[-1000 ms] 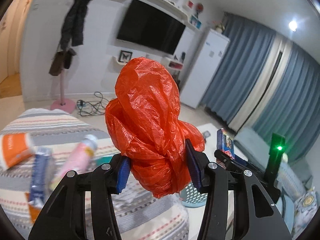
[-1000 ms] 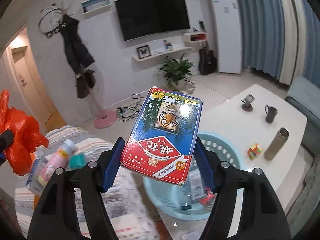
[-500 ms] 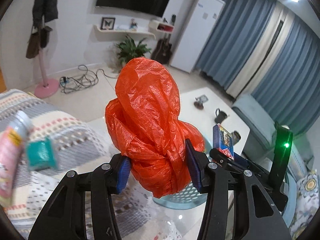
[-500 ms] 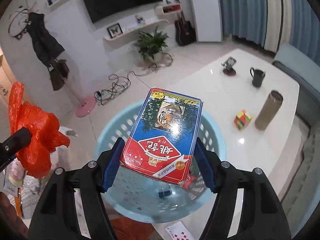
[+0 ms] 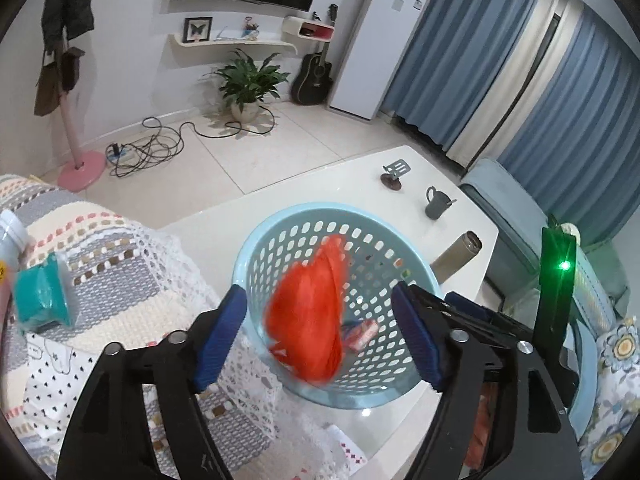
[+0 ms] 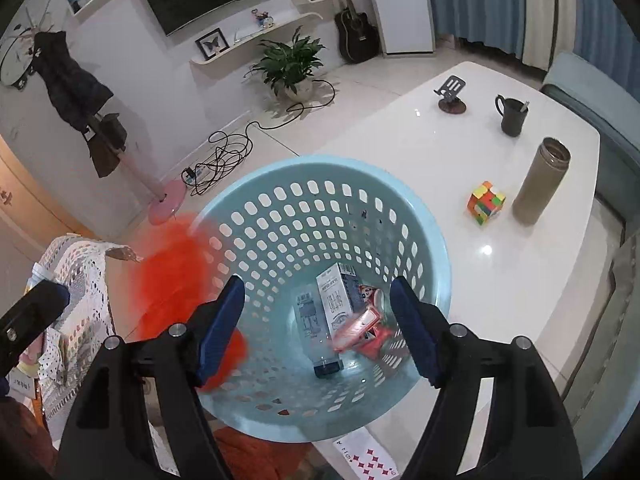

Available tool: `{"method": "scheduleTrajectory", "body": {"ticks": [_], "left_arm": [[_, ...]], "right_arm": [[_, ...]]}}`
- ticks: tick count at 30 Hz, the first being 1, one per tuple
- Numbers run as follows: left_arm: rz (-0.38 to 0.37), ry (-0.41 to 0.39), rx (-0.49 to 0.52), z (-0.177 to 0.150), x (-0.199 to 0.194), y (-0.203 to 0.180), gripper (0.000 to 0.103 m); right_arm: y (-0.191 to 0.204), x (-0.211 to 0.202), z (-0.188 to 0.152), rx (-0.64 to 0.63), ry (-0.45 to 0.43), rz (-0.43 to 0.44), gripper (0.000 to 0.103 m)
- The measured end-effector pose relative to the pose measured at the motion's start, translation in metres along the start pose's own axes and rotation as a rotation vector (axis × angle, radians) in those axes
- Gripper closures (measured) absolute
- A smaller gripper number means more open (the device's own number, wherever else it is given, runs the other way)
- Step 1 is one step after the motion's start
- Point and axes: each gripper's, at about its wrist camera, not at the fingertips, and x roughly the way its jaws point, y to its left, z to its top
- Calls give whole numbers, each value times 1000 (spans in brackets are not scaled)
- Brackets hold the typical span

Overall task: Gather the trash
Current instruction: 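Carry bag and card box over the basket and release both, then withdraw both open tools from the basket toward the bed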

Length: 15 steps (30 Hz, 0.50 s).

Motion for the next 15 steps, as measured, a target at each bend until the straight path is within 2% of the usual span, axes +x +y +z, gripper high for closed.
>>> {"method": "scheduleTrajectory", "body": {"ticks": [8,15], "left_arm": [[-10,-22,-23,-11,-23,13,29],[-10,-80,-45,-22,-62,27,29]], "right_arm": [[10,-10,-10,-25,-9,9,32],[44,-34,-17,-110,-52,33,33]]}}
